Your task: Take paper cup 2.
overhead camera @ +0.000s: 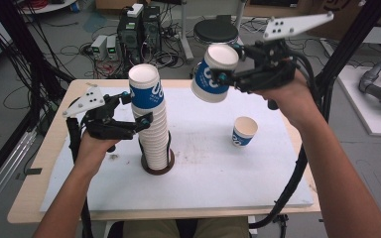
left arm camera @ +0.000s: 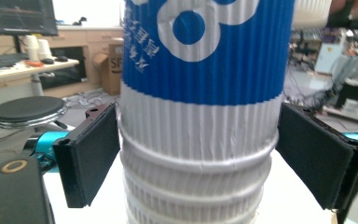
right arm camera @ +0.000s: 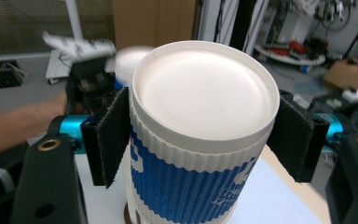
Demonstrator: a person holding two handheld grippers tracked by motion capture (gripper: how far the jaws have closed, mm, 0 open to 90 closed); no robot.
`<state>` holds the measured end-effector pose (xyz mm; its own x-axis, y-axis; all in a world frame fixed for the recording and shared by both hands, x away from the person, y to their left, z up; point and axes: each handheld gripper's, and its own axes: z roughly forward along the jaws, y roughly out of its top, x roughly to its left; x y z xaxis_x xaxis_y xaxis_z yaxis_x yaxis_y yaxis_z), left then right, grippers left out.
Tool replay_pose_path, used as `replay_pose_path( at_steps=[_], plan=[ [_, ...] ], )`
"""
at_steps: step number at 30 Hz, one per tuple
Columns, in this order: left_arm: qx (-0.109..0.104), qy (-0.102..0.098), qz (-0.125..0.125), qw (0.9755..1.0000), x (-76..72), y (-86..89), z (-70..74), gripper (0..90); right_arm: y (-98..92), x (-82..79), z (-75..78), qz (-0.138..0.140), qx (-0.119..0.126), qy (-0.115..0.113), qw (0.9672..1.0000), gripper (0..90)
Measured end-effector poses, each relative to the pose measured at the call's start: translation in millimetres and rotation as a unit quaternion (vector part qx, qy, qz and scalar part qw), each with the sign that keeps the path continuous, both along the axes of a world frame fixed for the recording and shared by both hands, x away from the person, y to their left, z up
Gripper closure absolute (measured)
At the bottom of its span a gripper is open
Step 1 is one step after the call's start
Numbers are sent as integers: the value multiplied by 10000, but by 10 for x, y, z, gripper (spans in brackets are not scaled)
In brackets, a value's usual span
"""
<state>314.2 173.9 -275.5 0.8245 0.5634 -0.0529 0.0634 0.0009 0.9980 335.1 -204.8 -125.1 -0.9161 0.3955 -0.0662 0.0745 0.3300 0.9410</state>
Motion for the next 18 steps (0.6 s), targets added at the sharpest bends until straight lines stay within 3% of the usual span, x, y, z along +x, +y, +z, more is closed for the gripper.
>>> replay_pose_path(
  at_steps=[4, 5, 6, 9, 13, 14, 15, 18],
  plan=[
    [-26, 4, 13, 10000, -79, 88, -18, 131, -160, 14, -286, -153, -63, 230, 9996, 276],
    [-26, 4, 13, 10000, -79, 88, -18, 131, -160, 14, -286, -153, -63, 230, 9996, 276],
    [-47, 2, 13, 10000, -112, 117, -20, 131, -231, 24, -404, -233, -53, 321, 9992, 276],
    [-34, -19, -15, 10000, -194, 178, -41, 131, -276, 21, -475, -303, -33, 383, 9988, 276],
    [-4, 60, 43, 10000, -313, 255, -203, 131, -373, -19, -693, -443, -111, 429, 9980, 276],
    [-32, 151, 42, 9999, -340, 294, -320, 131, -391, -28, -738, -481, -134, 463, 9977, 276],
    [-32, 151, 42, 9999, -340, 294, -320, 131, -408, -34, -781, -509, -180, 473, 9974, 276],
    [-97, 237, 101, 9996, -366, 358, -537, 131, -447, -56, -894, -585, -263, 522, 9966, 276]
  ],
)
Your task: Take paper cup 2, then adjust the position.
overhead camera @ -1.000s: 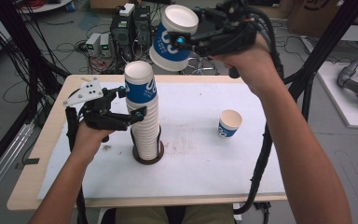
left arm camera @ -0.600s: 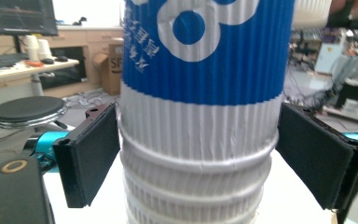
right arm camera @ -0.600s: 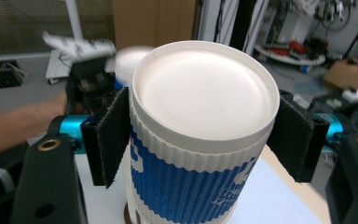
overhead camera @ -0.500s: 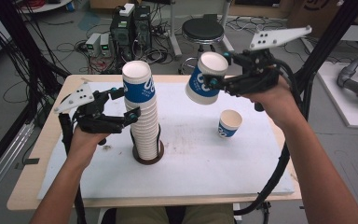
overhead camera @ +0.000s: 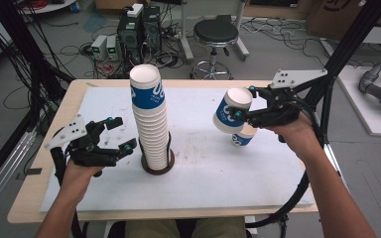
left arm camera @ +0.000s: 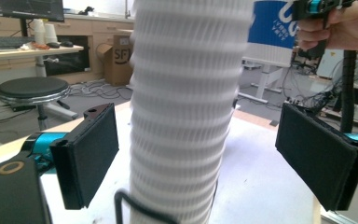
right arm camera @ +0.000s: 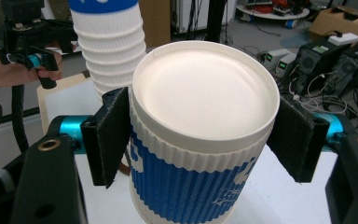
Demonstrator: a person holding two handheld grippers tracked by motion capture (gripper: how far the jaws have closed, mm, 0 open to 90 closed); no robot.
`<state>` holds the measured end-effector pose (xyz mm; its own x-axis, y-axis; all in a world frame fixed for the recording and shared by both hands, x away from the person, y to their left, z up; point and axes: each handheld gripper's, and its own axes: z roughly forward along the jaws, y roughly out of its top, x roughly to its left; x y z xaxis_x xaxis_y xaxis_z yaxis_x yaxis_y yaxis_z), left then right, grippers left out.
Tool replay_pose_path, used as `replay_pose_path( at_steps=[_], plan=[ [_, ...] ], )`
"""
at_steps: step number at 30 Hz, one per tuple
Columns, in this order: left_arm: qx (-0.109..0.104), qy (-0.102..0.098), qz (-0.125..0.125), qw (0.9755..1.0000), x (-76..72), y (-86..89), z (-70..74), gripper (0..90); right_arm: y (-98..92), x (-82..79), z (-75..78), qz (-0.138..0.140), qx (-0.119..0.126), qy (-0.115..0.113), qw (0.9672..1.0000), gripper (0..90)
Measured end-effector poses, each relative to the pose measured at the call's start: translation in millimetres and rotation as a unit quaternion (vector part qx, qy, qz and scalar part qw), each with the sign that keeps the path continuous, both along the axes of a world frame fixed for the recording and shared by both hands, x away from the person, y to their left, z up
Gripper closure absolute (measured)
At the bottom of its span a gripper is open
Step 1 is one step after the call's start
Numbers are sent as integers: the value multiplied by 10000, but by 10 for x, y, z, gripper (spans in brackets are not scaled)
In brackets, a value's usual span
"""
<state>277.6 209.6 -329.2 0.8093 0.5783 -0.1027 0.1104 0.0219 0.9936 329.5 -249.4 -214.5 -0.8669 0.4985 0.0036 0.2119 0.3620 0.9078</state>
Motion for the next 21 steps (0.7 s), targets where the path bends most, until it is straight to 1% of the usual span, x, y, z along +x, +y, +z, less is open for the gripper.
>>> replay_pose_path(
  at_steps=[2, 3, 4, 5, 6, 8, 10, 12, 13, 14, 15, 17, 18, 21],
  plan=[
    [-21, 31, 8, 10000, 8, 17, -82, 131, -27, -9, -67, -31, 17, 31, 10000, 276],
    [-21, 31, 8, 10000, 8, 17, -82, 131, -39, -16, -98, -75, 26, 49, 10000, 276],
    [47, 67, 46, 10000, 10, 13, -138, 131, -53, -24, -128, -102, 43, 65, 9999, 275],
    [47, 67, 46, 10000, 10, 13, -138, 131, -53, -24, -128, -102, 43, 65, 9999, 275],
    [52, 86, 43, 9999, 9, 7, -163, 131, -65, -32, -159, -113, 62, 86, 9999, 275],
    [74, 76, 41, 9999, 2, -2, -201, 131, -91, -46, -257, -138, 9, 51, 9999, 275],
    [53, 79, -15, 10000, -8, -11, -234, 131, -99, -57, -338, -141, -7, 94, 9999, 275],
    [84, 80, -47, 9999, -15, -21, -268, 131, -100, -60, -423, -131, -68, 146, 9998, 275],
    [84, 80, -47, 9999, -15, -21, -268, 131, -100, -60, -423, -131, -68, 146, 9998, 275],
    [80, 92, -82, 9999, -29, -28, -289, 131, -109, -64, -489, -128, -113, 197, 9997, 275],
    [80, 92, -82, 9999, -29, -28, -289, 131, -117, -67, -511, -133, -89, 220, 9996, 275],
    [73, 105, -88, 9999, -50, -37, -292, 131, -127, -69, -527, -141, -79, 211, 9996, 275],
    [69, 49, -93, 9999, -77, -42, -282, 131, -147, -85, -548, -141, -20, 204, 9997, 275],
    [50, 41, -148, 9999, -107, -57, -268, 131, -171, -123, -574, -138, 44, 201, 9997, 275]
  ],
)
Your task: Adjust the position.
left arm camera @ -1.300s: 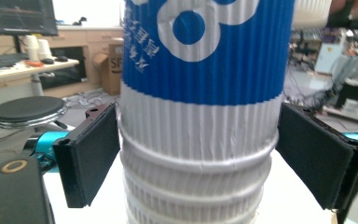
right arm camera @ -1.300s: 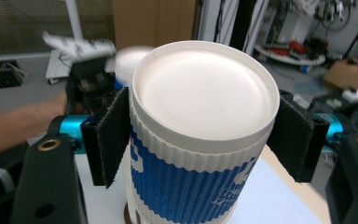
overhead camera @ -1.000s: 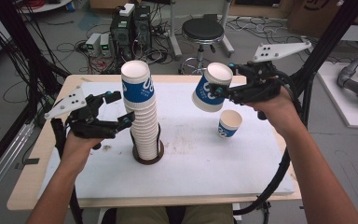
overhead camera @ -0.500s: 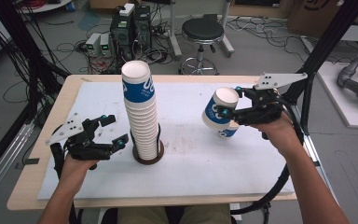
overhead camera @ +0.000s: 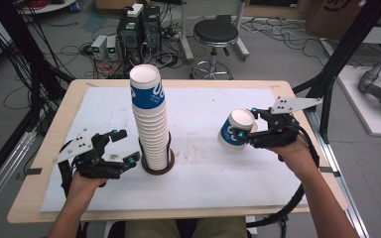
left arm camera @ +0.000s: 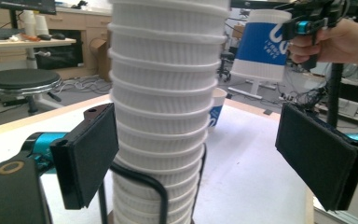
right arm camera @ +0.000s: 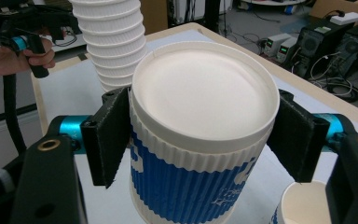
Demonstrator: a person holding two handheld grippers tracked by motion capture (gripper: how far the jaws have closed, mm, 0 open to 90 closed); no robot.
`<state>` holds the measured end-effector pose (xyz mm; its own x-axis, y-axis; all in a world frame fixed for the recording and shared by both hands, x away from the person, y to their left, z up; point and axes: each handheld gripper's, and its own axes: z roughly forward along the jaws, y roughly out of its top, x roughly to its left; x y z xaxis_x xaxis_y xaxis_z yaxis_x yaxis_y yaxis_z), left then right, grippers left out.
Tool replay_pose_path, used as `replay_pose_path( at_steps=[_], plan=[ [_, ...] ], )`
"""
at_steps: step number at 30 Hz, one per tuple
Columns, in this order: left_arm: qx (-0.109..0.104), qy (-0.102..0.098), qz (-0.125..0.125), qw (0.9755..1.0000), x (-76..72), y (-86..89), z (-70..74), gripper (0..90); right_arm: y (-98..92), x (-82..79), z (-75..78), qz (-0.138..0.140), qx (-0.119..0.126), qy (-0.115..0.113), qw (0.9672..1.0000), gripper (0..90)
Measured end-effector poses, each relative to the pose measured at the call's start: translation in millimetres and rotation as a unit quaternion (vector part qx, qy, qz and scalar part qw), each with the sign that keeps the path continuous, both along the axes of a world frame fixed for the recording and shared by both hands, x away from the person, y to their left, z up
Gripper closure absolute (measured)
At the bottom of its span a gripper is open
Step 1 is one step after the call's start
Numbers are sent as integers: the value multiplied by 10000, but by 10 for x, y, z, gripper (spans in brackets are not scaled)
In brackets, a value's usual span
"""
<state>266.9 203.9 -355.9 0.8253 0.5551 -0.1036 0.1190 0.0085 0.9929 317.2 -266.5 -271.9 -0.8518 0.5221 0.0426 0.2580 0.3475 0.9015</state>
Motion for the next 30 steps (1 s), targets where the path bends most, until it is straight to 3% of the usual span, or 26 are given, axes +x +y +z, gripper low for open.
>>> replay_pose_path(
  at_steps=[8, 11, 16, 17, 21, 28, 30],
  plan=[
    [2, -87, -312, 9995, -93, -68, 24, 132, 23, -5, -126, -30, -34, 32, 10000, 275],
    [-45, -124, -706, 9974, -136, -178, 23, 132, 67, -23, -187, 19, -103, 3, 9999, 275],
    [39, -78, -997, 9950, -160, -336, -23, 132, 109, -46, -219, 83, -126, -31, 9999, 275],
    [61, -80, -1134, 9935, -180, -411, -27, 132, 132, -59, -235, 109, -151, -45, 9998, 275],
    [96, -105, -1277, 9917, -235, -568, -10, 132, 159, -88, -256, 155, -176, -85, 9997, 275],
    [131, -113, -1366, 9905, -201, -775, 6, 132, 171, -143, -306, 202, -219, -96, 9995, 275],
    [277, -85, -1421, 9894, -144, -890, -12, 132, 179, -160, -314, 226, -257, -104, 9994, 275]
  ],
)
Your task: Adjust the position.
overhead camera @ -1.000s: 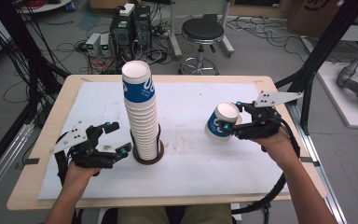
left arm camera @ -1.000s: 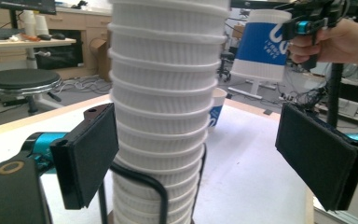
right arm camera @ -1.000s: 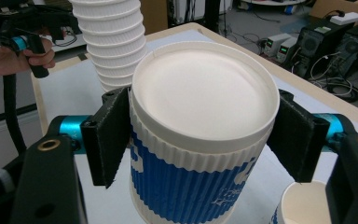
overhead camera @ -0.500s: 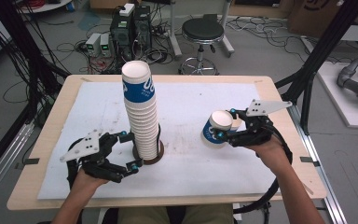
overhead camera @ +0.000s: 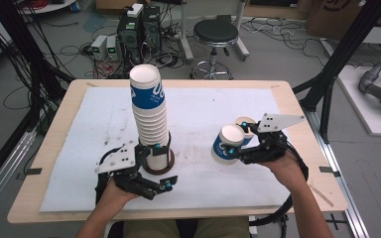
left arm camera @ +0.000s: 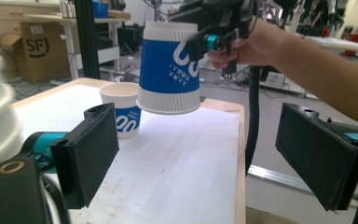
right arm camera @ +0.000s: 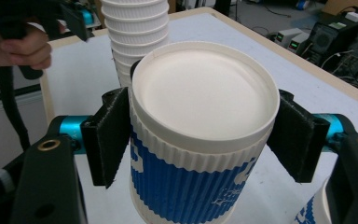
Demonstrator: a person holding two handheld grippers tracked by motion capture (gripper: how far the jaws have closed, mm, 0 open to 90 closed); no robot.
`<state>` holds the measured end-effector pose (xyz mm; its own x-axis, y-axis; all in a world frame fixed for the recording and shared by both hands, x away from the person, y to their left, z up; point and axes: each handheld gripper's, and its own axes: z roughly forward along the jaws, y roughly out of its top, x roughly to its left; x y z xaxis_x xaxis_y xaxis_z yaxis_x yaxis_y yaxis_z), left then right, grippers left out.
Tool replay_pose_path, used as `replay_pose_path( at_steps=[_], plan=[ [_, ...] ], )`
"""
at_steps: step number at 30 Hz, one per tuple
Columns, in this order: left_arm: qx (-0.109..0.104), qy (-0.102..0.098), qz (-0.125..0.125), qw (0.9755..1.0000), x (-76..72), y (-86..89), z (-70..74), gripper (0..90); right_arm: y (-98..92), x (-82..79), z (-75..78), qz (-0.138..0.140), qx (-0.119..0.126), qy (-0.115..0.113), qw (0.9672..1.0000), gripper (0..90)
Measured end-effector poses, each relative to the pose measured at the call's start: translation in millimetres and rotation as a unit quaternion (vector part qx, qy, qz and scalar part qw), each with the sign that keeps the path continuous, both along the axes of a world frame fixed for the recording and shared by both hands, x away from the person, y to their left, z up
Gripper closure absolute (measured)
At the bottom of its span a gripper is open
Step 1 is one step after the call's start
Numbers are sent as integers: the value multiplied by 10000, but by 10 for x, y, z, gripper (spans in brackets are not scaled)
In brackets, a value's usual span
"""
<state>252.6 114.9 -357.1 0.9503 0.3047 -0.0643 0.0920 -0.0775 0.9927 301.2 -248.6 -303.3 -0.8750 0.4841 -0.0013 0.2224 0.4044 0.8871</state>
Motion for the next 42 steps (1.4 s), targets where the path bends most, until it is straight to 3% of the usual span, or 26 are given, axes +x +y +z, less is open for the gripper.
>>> replay_pose_path(
  at_steps=[10, 12, 16, 26, 30, 42],
  plan=[
    [308, -47, -206, 9993, 172, -367, -39, 132, 28, -72, -47, 230, -43, 10, 9997, 275],
    [342, 26, -286, 9990, 256, -474, -89, 132, 39, -95, -59, 270, -50, -23, 9996, 275],
    [266, 75, -315, 9991, 343, -543, -155, 132, 52, -102, -84, 350, -120, -33, 9993, 275],
    [294, 37, -358, 9989, 390, -575, -195, 131, 123, -127, -134, 749, -100, -103, 9971, 275],
    [302, 28, -398, 9987, 390, -596, -193, 131, 175, -132, -148, 982, 77, -40, 9951, 275],
    [303, 10, -616, 9976, 395, -725, -188, 131, 254, -148, -176, 1162, 170, -6, 9931, 275]
  ],
)
